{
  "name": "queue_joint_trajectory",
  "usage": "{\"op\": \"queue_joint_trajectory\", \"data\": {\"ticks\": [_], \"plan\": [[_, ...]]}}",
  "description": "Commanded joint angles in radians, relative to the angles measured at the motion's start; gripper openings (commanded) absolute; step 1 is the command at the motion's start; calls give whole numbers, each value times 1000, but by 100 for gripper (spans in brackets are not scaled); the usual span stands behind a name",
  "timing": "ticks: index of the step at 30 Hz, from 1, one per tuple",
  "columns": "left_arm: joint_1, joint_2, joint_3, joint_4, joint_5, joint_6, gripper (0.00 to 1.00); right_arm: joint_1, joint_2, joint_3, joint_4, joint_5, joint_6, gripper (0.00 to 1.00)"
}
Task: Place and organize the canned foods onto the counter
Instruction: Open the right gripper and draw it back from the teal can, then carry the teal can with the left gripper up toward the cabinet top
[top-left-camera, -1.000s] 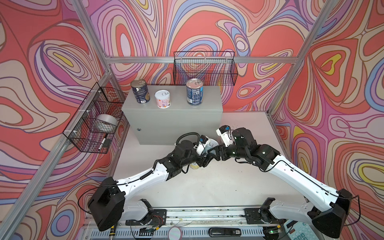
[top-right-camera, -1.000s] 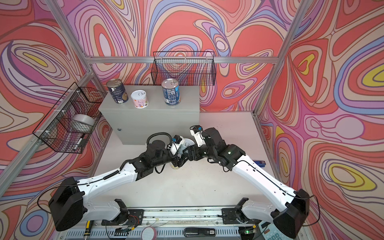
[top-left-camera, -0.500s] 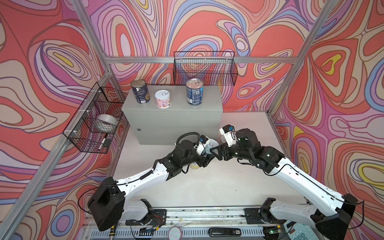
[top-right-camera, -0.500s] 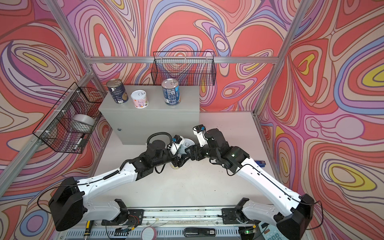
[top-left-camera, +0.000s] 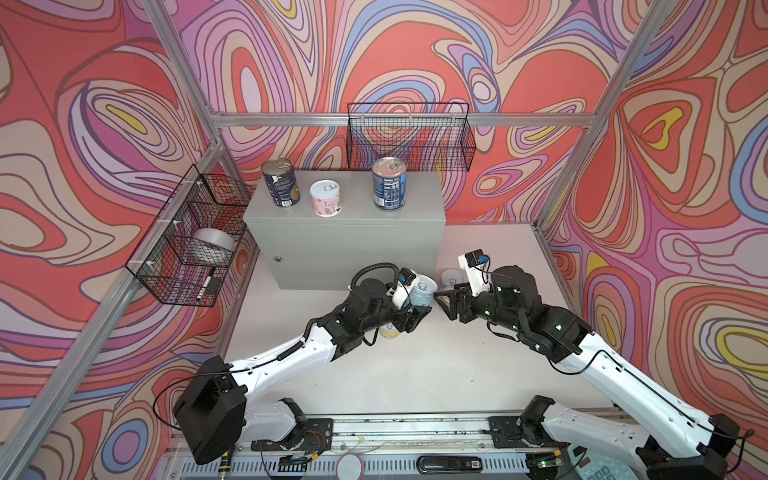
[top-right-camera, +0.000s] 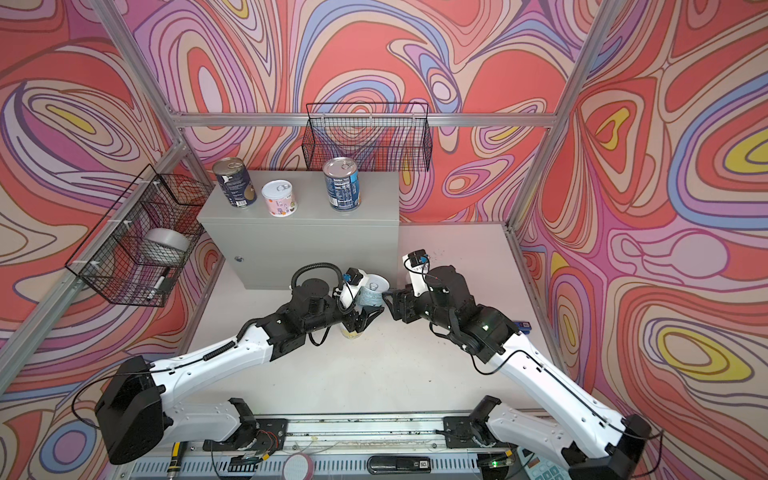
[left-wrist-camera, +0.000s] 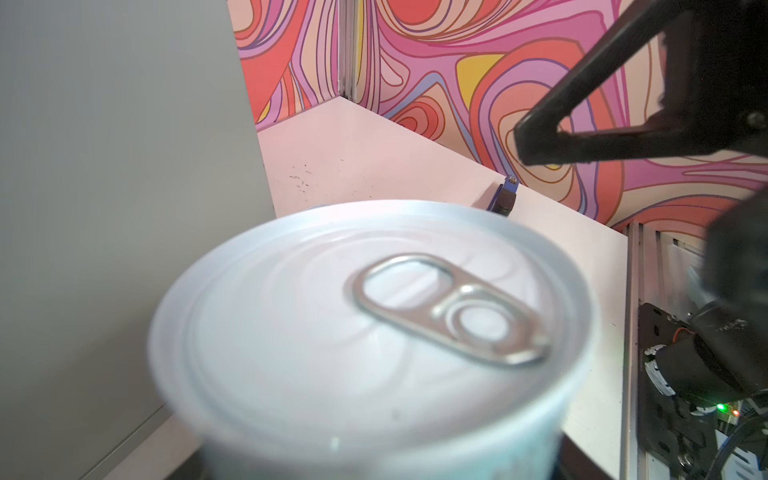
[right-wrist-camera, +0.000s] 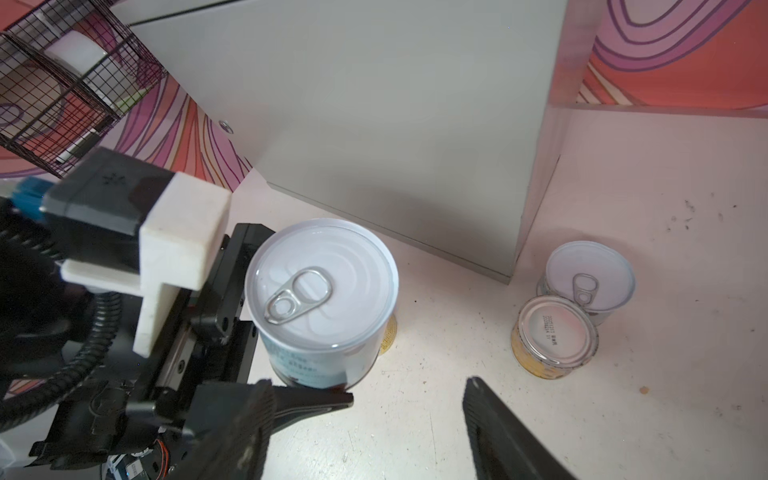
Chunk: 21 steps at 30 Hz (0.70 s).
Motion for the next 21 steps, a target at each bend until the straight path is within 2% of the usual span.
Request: {"op": "queue_joint_trajectory", "data": {"ticks": [1, 7, 17, 21], "plan": [[3, -45, 67, 63, -2, 0, 50, 6, -18, -15, 38, 48, 3, 74], [4, -46, 122, 34, -7, 19, 49, 6, -7, -9, 33, 57, -1, 74], [3, -53, 226, 10, -139, 88, 49, 6, -26, -15, 28, 74, 0, 74], [4, -35, 298, -73, -167, 125, 50, 6, -36, -21, 30, 80, 0, 73]]}}
